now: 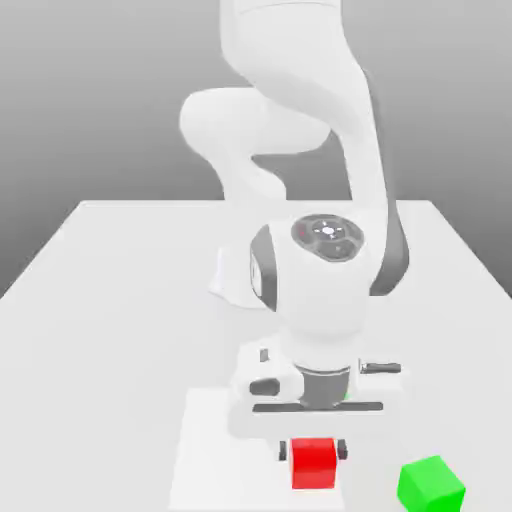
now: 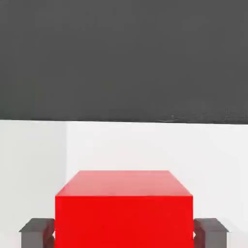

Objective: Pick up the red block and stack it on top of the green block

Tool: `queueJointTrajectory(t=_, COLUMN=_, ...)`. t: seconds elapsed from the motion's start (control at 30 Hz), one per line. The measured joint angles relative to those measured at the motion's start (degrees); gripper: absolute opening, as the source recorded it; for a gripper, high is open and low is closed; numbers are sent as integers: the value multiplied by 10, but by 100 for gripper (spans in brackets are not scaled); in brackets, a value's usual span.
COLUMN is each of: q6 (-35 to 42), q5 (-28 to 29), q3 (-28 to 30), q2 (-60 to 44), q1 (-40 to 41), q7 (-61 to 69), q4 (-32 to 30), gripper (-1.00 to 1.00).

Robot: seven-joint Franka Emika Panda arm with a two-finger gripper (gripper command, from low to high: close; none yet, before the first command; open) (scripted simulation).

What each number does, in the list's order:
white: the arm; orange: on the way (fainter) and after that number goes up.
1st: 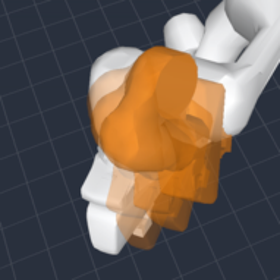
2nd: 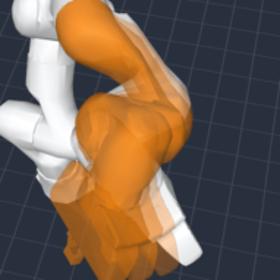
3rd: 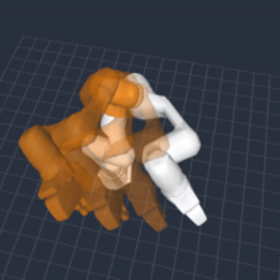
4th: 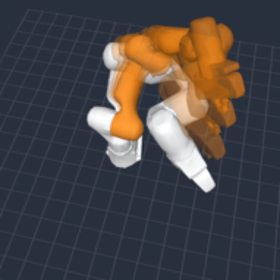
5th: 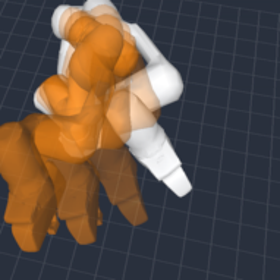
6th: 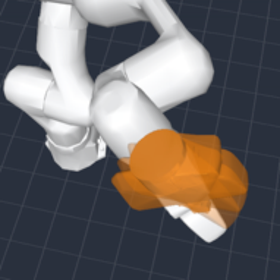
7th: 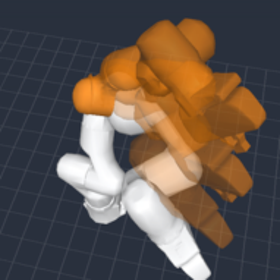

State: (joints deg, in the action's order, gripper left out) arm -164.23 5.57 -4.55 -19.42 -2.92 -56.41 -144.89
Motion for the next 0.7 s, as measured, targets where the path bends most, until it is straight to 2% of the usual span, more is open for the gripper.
queueJointTrajectory(t=0.1, q6=-1, q5=-1, q3=1, q2=-2, q1=-1, q7=0, q4=0, gripper=-100)
queueJointTrajectory(t=0.27, q6=74, q5=-28, q3=-14, q2=88, q1=7, q7=21, q4=-13, gripper=-100)
queueJointTrajectory(t=0.5, q6=173, q5=-8, q3=-72, q2=63, q1=-59, q7=29, q4=108, gripper=-100)
queueJointTrajectory(t=0.63, q6=121, q5=22, q3=-60, q2=-9, q1=-81, q7=10, q4=126, gripper=-100)
queueJointTrajectory(t=0.67, q6=111, q5=26, q3=-57, q2=-20, q1=-84, q7=7, q4=127, gripper=100)
queueJointTrajectory(t=0.7, q6=111, q5=26, q3=-57, q2=-20, q1=-84, q7=7, q4=127, gripper=100)
